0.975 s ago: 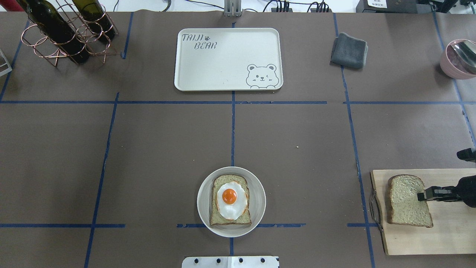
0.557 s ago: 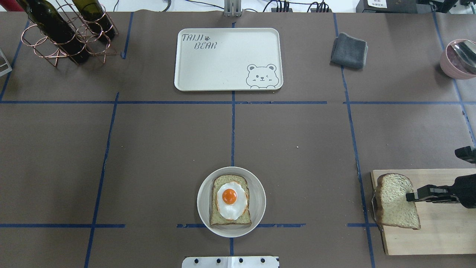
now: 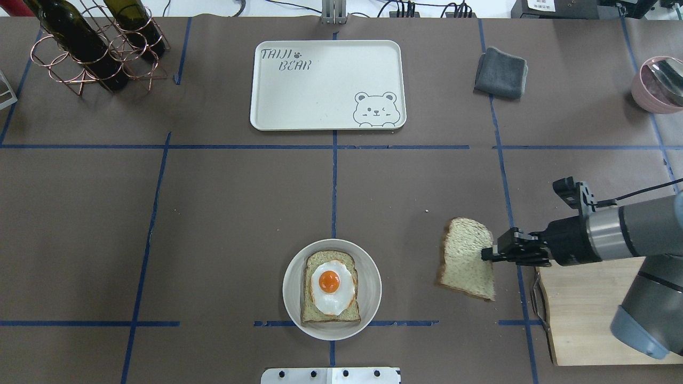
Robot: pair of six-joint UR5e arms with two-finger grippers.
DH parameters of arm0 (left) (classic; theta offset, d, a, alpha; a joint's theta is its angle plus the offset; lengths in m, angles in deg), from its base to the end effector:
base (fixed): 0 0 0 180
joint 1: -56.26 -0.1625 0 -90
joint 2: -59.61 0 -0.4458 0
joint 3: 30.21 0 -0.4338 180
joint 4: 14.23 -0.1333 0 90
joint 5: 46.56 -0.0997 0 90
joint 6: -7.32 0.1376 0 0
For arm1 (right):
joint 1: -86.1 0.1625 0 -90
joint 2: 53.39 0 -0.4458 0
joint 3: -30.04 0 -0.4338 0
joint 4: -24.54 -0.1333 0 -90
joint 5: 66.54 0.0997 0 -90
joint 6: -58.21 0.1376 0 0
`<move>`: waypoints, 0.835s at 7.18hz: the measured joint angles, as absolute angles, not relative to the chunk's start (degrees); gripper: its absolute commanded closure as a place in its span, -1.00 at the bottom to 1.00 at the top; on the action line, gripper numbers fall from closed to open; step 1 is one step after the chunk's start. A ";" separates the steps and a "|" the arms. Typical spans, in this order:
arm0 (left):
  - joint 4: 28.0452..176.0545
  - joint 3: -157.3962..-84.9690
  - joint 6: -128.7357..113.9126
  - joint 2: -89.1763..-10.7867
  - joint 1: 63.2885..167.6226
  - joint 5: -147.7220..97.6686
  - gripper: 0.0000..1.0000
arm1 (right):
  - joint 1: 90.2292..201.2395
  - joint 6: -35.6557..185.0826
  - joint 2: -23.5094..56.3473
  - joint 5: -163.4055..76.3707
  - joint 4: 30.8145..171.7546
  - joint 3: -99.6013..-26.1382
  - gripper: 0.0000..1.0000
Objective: Make sandwich and place on tray
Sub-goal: 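Lift the bread slice with the right gripper and carry it over the egg plate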
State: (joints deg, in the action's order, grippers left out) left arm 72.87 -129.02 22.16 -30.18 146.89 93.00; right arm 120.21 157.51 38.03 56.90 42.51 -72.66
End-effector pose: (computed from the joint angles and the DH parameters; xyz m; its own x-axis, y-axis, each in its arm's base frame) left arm -0.0345 -0.5350 0.6223 0.6306 0.3210 -0.7066 -0.1558 0.9443 0.2900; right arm -0.4149 -0.3504 0.4377 0.0928 0.2257 0.9698 -0.0302 0.9742 -0.2239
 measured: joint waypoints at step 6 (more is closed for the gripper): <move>75.88 -130.13 22.09 -30.17 146.39 92.94 -1.00 | 106.56 159.09 20.92 42.36 60.55 -70.61 1.00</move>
